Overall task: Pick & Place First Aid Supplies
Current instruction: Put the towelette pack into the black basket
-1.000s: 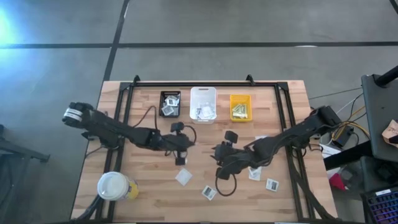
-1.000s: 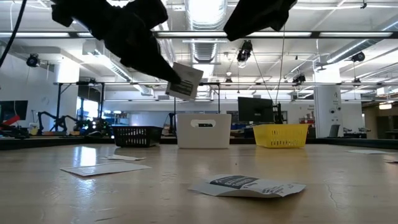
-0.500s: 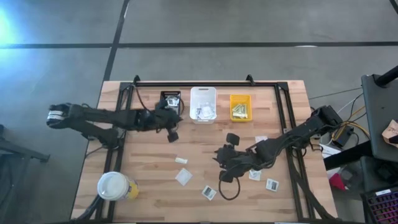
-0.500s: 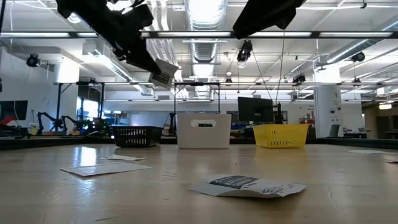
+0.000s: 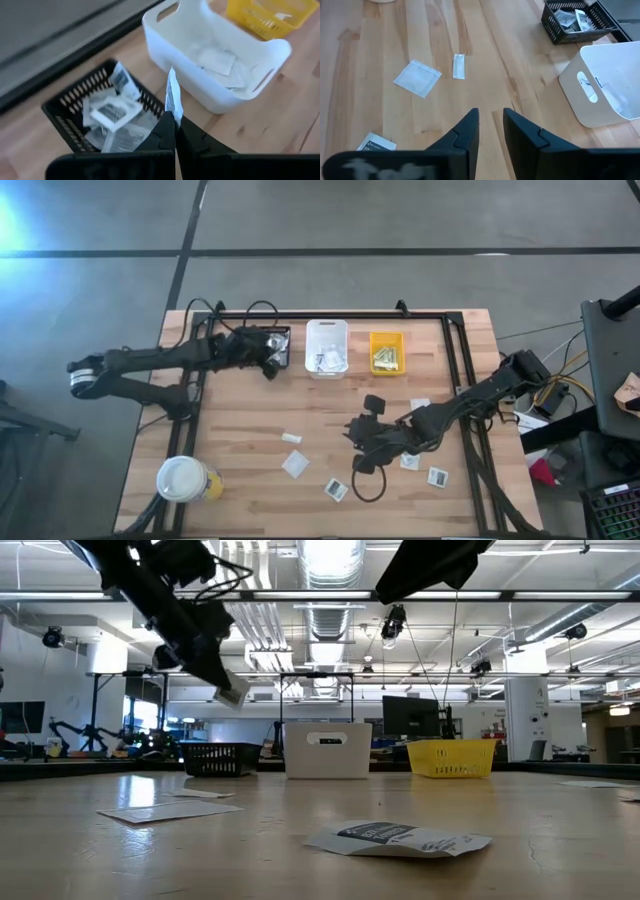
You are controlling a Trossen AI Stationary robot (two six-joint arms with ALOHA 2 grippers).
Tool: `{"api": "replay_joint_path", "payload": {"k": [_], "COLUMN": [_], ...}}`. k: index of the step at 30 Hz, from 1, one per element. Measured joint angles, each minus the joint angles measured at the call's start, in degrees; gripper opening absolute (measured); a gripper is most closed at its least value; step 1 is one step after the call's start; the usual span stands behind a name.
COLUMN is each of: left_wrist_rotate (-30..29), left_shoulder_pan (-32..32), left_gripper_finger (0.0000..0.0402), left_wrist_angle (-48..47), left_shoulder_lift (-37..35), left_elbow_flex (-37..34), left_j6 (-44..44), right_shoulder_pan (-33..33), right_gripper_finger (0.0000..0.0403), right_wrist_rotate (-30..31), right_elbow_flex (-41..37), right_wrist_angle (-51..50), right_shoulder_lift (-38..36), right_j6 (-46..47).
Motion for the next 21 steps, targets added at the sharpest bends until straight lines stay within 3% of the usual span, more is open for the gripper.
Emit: {"api": "replay_joint_path", "payload": {"k": [10, 21], "left_wrist_rotate": [9.99, 10.26], "left_shoulder_pan": [6.16, 10.02], "left_gripper_finger": [0.0, 0.0], "left_wrist_angle": [6.19, 6.21], "left_shoulder_lift": [0.17, 0.81], "left_elbow_flex": [-5.67, -5.76], "left_j6": [-5.2, -8.95], "right_shoulder_pan": [0.0, 0.0], "right_gripper_finger": [0.0068, 0.0079], "right_wrist_rotate": [0.02, 0.04], "right_elbow_flex": [0.0, -0.09], "right_wrist_angle": [0.04, 0.4], "right_shoulder_lift": [0.0, 0.0], "right_j6": [0.03, 0.03]}}
